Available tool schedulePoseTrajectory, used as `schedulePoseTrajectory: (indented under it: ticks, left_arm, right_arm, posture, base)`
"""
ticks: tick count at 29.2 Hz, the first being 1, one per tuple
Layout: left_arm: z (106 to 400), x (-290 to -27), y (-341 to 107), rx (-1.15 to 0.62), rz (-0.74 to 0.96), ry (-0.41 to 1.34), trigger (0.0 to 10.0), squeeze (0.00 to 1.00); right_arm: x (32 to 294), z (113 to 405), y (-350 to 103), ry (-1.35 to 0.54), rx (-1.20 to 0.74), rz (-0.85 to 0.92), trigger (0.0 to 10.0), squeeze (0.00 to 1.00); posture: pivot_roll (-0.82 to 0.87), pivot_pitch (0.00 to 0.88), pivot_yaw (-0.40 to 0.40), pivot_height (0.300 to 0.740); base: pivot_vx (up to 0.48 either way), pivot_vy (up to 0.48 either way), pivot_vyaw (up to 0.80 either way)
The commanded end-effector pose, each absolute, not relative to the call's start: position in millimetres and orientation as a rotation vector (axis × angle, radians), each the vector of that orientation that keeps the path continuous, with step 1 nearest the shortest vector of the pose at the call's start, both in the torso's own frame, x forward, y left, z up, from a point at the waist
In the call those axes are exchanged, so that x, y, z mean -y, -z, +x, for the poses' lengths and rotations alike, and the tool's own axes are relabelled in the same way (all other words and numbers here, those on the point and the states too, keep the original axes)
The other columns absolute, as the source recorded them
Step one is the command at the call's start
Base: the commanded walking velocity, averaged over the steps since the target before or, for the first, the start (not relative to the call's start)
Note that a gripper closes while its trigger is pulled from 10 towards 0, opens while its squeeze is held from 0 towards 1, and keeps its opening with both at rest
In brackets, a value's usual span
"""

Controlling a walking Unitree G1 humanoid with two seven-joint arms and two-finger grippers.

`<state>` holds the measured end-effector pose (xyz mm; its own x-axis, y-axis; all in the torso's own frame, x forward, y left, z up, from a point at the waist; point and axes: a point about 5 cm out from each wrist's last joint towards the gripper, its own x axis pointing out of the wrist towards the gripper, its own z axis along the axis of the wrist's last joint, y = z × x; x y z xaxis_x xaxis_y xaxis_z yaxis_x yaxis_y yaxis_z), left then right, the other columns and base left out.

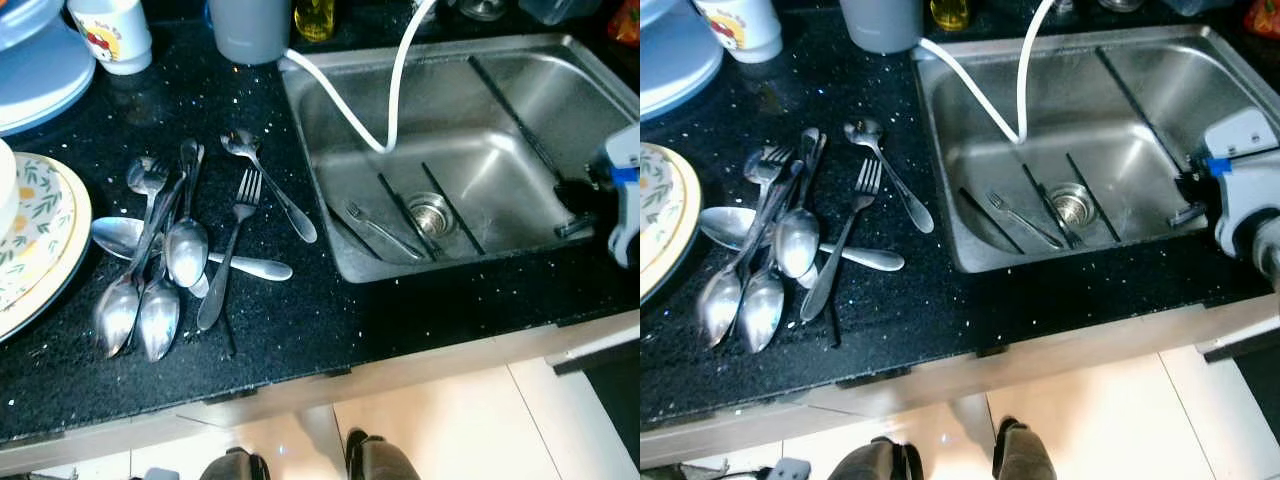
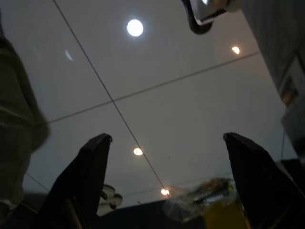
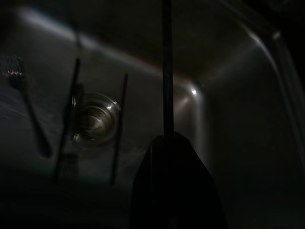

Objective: Kitchen organization

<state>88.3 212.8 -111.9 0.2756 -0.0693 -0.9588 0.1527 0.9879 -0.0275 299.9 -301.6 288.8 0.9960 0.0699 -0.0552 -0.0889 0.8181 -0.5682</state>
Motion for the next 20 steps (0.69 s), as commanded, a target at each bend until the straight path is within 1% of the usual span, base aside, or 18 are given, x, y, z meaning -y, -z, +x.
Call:
schedulePoseTrajectory:
  ticks: [1, 3, 7, 13, 17, 18, 20]
  left_arm:
    - [71.3, -206.3, 116.4, -1.338, 0.056, 0.174, 10.0, 0.0]
    - [70.4, -204.6, 116.8, -1.342, 0.053, 0.178, 10.0, 0.0]
    - [70.9, -201.6, 117.2, -1.342, 0.045, 0.184, 10.0, 0.0]
    - [73.4, -199.2, 117.1, -1.34, 0.042, 0.19, 10.0, 0.0]
    - [77.5, -196.4, 116.8, -1.333, 0.039, 0.196, 10.0, 0.0]
    - [78.1, -196.2, 116.7, -1.331, 0.039, 0.196, 10.0, 0.0]
    - [79.3, -195.6, 116.6, -1.329, 0.037, 0.195, 10.0, 0.0]
  right_arm:
    - [303.9, 302.6, -295.1, -0.073, -0.04, -0.684, 10.0, 0.0]
    - [305.0, 305.6, -302.0, -0.065, -0.044, -0.729, 10.0, 0.0]
    - [310.4, 311.4, -318.0, -0.066, -0.094, -0.885, 10.0, 0.0]
    - [309.7, 320.1, -335.7, -0.119, -0.123, -0.981, 10.0, 0.0]
    - [292.0, 329.7, -361.1, -0.351, -0.223, -1.284, 10.0, 0.0]
    - [289.9, 332.1, -363.8, -0.371, -0.24, -1.321, 10.0, 0.0]
    - [284.7, 340.1, -365.9, -0.404, -0.316, -1.452, 10.0, 0.0]
  posture:
    - [-0.05, 0.32, -0.004, 0.74]
    - [-0.05, 0.318, -0.007, 0.74]
    - [-0.05, 0.314, -0.009, 0.74]
    - [-0.06, 0.302, -0.011, 0.74]
    - [-0.07, 0.287, -0.022, 0.74]
    - [-0.07, 0.287, -0.022, 0.74]
    - [-0.07, 0.281, -0.032, 0.74]
  base:
    - [0.0, 0.0, 0.0]
    - [0.0, 0.0, 0.0]
    - [0.0, 0.0, 0.0]
    - [0.0, 0.0, 0.0]
    - [0.0, 0.0, 0.0]
    - [0.0, 0.0, 0.0]
    - [0.0, 0.0, 0.0]
